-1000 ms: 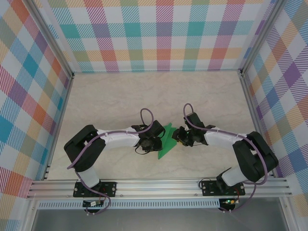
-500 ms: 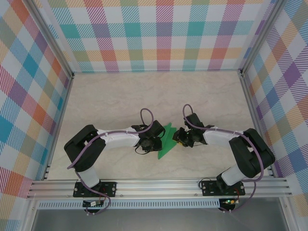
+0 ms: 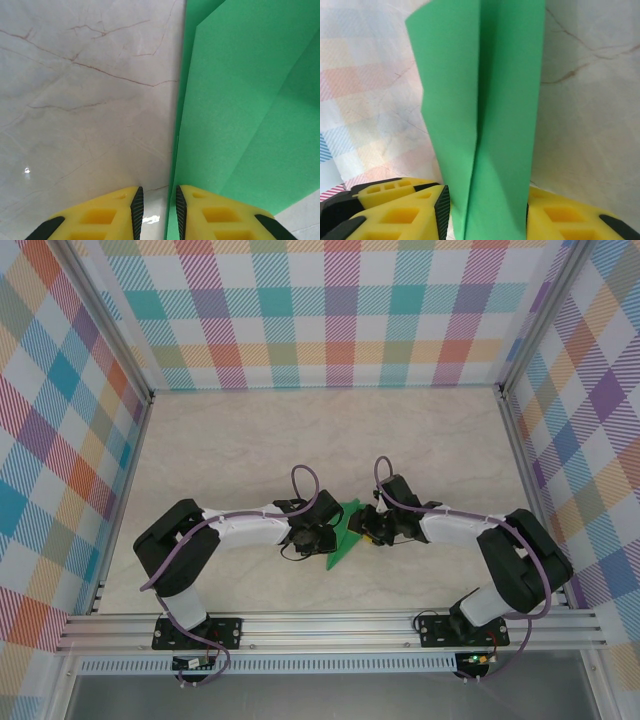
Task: Fold a paper plane with a square sheet of paper (pick it up from the middle)
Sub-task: Turn over the paper at the center of the table.
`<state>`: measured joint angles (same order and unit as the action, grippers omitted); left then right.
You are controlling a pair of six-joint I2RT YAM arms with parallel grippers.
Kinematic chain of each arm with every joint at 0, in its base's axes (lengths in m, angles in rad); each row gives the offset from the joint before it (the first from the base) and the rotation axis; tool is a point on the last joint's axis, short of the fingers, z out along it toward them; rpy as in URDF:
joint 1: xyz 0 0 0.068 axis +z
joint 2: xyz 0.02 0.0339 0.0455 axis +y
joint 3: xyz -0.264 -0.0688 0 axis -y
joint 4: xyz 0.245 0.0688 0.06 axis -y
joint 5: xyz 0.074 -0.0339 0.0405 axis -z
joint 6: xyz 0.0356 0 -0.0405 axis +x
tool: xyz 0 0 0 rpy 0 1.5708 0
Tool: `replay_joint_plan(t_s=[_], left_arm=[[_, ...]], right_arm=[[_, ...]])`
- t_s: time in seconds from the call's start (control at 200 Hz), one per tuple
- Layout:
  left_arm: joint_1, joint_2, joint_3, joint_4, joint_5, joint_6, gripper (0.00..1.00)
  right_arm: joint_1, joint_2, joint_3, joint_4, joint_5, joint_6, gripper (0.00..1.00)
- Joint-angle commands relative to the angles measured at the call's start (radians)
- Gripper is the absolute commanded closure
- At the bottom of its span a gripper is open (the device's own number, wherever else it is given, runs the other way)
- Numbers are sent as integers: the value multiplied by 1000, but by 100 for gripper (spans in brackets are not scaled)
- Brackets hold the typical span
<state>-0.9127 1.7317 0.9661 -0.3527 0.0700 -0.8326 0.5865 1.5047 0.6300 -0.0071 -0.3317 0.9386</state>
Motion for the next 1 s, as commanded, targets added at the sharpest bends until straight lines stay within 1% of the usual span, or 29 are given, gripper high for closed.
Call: replay_joint_plan(t_s=[0.0, 0.085, 0.195, 0.395, 0.655, 0.675, 0.775, 0.825, 0.885, 0.995], left_arm=[[2, 25, -7, 64, 48, -2, 73], [3, 20, -8, 64, 46, -1, 73], [3, 21, -7, 63, 43, -1, 74], [2, 15, -7, 61, 38, -3, 74], [3, 2, -14, 66, 42, -14, 74], [3, -1, -16, 101, 43, -15, 74], [5, -13, -24, 123, 50, -26, 74], [5, -27, -29, 129, 52, -30, 74], [6, -58, -41, 133, 40, -35, 73], [5, -152, -74, 124, -24, -50, 72]], right_arm=[[1, 26, -1, 89, -43, 19, 61], [0, 36, -13, 160, -43, 13, 62], [1, 71, 11, 157, -48, -11, 62], [3, 114, 12, 208, -72, -12, 65], [9, 149, 21, 248, -97, -50, 72], [10, 155, 26, 245, -99, -55, 74], [10, 179, 53, 224, -116, -94, 86], [10, 170, 64, 205, -118, -112, 89], [10, 143, 78, 162, -105, -142, 90], [10, 67, 140, -20, -42, -234, 92]])
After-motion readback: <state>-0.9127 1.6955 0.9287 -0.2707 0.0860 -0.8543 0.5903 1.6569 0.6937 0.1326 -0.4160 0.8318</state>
